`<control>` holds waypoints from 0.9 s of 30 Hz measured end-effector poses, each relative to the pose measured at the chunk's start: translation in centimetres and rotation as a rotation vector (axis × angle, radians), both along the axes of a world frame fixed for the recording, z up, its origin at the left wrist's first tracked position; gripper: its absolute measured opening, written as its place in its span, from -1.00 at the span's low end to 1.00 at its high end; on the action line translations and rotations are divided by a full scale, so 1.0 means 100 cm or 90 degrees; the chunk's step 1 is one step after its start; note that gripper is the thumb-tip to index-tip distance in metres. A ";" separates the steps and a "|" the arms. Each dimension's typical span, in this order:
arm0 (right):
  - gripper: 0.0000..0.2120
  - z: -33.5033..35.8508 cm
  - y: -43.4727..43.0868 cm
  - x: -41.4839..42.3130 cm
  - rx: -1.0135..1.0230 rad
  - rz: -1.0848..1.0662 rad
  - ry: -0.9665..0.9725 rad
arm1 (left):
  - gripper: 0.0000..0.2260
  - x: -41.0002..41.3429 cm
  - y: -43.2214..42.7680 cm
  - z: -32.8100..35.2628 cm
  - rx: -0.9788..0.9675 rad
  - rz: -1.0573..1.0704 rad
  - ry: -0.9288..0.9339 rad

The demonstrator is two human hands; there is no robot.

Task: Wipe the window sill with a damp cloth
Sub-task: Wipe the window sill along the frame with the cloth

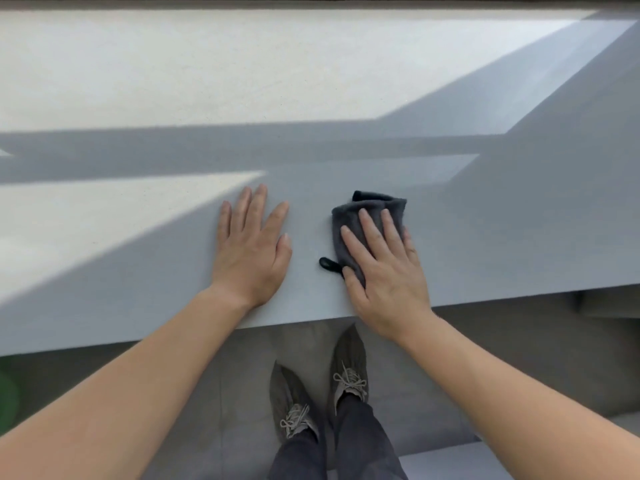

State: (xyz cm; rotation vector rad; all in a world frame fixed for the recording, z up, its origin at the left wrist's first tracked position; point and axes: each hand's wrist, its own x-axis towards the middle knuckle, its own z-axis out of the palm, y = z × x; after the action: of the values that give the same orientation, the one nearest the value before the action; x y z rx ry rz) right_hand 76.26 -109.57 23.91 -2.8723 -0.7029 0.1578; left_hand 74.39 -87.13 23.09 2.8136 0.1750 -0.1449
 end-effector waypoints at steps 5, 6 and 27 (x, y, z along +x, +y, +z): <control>-0.44 -0.004 -0.025 -0.015 -0.019 0.200 -0.006 | -0.42 0.002 -0.007 0.001 -0.004 0.023 0.000; -0.44 -0.006 -0.040 -0.006 -0.027 0.188 -0.007 | -0.43 0.003 -0.009 0.002 -0.010 0.030 -0.003; -0.42 -0.005 -0.064 0.134 -0.009 -0.023 0.009 | -0.39 0.087 -0.091 0.003 -0.024 0.077 -0.015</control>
State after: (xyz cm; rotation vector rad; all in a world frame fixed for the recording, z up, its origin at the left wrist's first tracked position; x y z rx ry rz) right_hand 89.67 -115.99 23.44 -2.8917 -0.6487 0.1795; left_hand 83.04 -96.28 23.38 2.7564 0.3333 -0.0867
